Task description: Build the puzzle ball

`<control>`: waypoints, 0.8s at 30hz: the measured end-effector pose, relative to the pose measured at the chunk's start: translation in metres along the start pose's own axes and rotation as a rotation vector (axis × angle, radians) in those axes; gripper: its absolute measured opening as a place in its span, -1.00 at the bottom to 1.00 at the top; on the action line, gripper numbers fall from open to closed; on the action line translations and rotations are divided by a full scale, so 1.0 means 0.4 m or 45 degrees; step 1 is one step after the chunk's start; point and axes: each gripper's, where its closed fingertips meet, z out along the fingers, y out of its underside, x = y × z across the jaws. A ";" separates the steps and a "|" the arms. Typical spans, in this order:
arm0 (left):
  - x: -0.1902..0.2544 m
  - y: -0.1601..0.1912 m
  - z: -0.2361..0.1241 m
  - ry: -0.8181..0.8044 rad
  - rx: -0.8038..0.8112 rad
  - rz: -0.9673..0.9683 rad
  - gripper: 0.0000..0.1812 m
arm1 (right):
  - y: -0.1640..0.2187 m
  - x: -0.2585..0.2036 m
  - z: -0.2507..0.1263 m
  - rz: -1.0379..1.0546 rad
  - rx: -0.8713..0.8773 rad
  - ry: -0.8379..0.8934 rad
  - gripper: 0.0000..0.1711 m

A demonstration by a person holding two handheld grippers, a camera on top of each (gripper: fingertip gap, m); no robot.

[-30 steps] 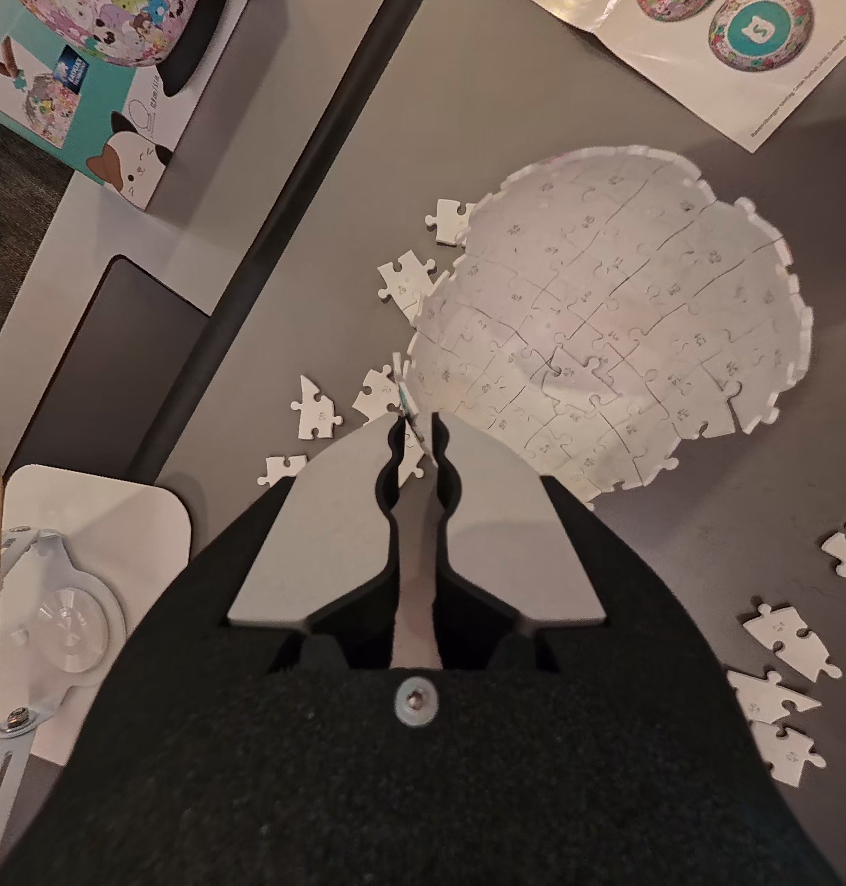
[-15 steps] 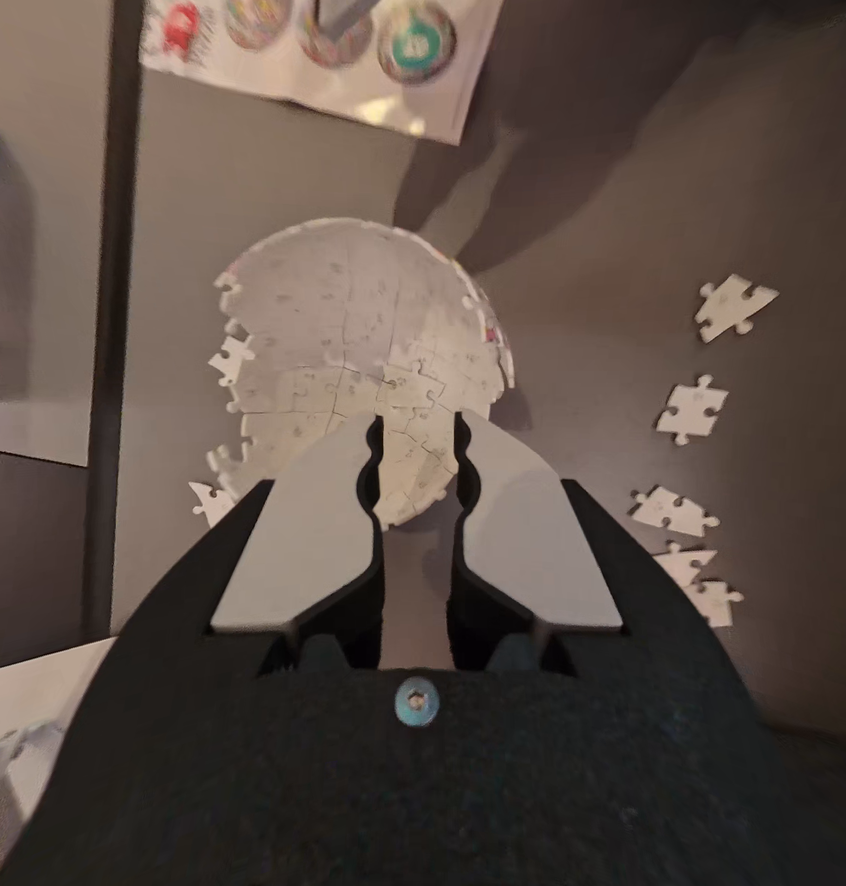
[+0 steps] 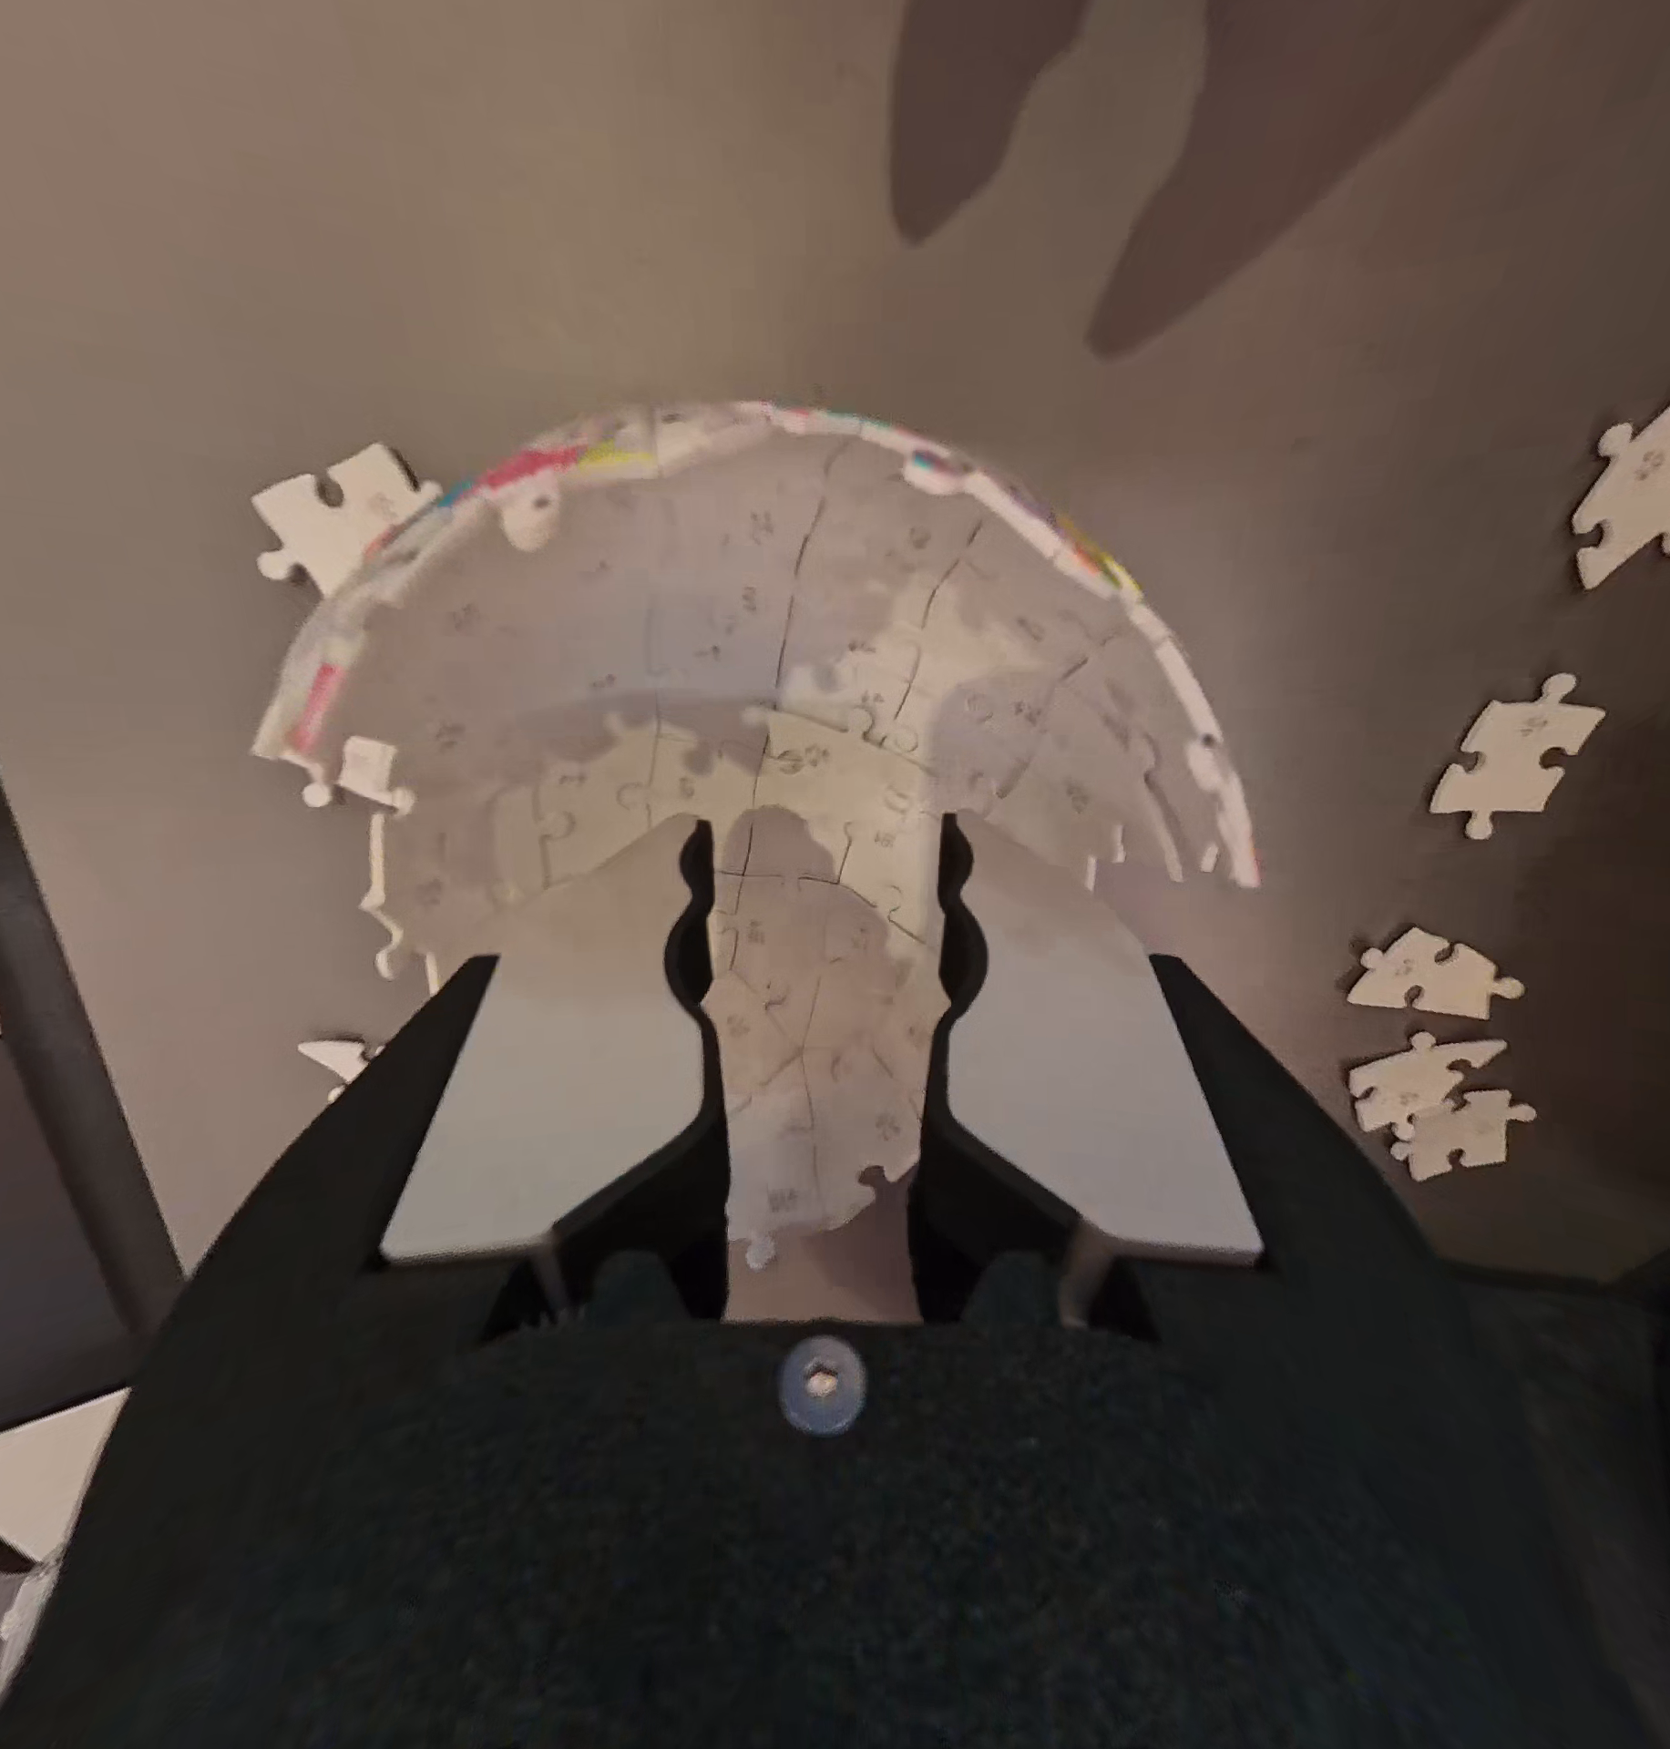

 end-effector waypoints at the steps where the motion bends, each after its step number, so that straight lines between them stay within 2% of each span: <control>1: -0.003 -0.002 0.004 0.001 -0.015 0.008 -0.50 | 0.002 -0.003 0.002 0.001 -0.005 -0.009 -0.56; 8: 0.000 -0.026 0.005 0.056 -0.017 0.048 -0.50 | 0.006 -0.006 0.000 0.051 0.006 -0.053 -0.55; 13: 0.010 -0.028 -0.063 0.057 0.107 0.027 -0.50 | 0.005 -0.005 0.002 0.075 0.016 -0.069 -0.53; 15: 0.009 -0.026 -0.118 0.022 0.219 0.011 -0.51 | 0.005 -0.006 0.006 0.047 0.015 -0.062 -0.53; 18: -0.028 -0.015 -0.206 -0.118 0.491 -0.094 -0.53 | -0.014 -0.003 0.017 -0.011 0.026 -0.054 -0.50; 20: -0.073 0.015 -0.233 -0.244 0.632 -0.271 -0.50 | -0.063 -0.018 0.023 -0.029 0.028 -0.097 -0.34; 24: -0.120 0.074 -0.264 -0.488 1.004 -0.518 -0.44 | -0.110 -0.047 0.040 -0.180 -0.198 -0.144 -0.42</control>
